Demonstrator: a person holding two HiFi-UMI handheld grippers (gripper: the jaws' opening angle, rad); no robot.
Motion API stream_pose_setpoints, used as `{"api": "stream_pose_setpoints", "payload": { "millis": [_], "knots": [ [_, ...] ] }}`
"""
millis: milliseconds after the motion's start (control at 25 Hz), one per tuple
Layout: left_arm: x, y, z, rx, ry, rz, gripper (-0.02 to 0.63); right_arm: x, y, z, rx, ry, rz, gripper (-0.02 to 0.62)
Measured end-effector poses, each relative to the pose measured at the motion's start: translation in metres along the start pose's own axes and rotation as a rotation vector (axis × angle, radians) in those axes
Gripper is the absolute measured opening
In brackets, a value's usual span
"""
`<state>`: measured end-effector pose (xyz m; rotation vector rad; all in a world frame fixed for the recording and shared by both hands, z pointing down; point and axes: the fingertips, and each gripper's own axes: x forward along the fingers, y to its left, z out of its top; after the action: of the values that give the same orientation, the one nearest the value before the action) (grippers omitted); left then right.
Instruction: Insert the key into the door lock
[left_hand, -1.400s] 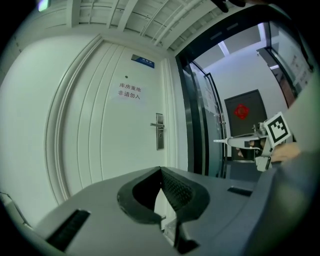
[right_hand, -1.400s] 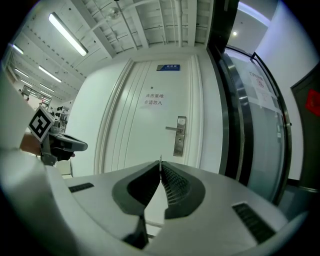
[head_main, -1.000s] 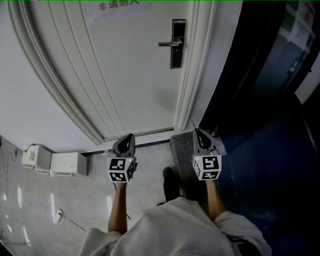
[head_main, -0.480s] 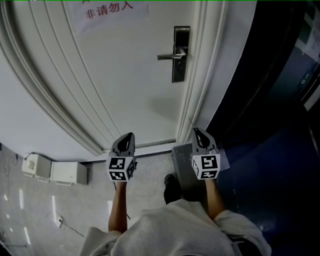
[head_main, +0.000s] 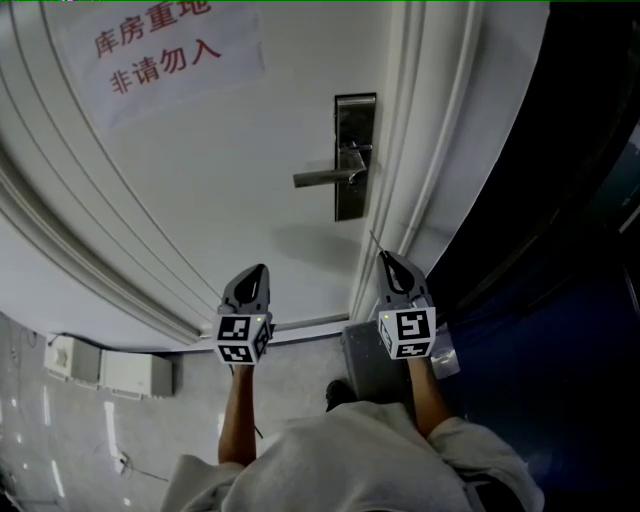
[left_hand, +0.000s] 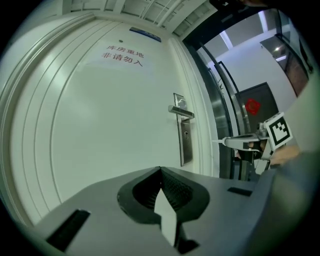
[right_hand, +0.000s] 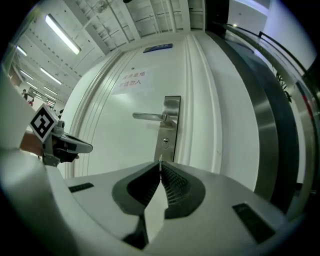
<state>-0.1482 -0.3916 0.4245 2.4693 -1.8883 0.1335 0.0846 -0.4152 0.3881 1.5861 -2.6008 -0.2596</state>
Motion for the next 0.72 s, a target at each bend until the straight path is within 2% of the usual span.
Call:
{"api": "stream_pose_setpoints", "payload": {
  "millis": [320, 720],
  "knots": [
    [0.061, 0.012, 0.002, -0.021, 0.004, 0.040, 0.017, 0.060, -0.026, -0.006, -0.007, -0.007, 0.064, 0.029],
    [0.081, 0.017, 0.002, -0.008, 0.019, 0.071, 0.017, 0.078, -0.038, -0.015, 0.017, -0.006, 0.084, 0.029]
  ]
}}
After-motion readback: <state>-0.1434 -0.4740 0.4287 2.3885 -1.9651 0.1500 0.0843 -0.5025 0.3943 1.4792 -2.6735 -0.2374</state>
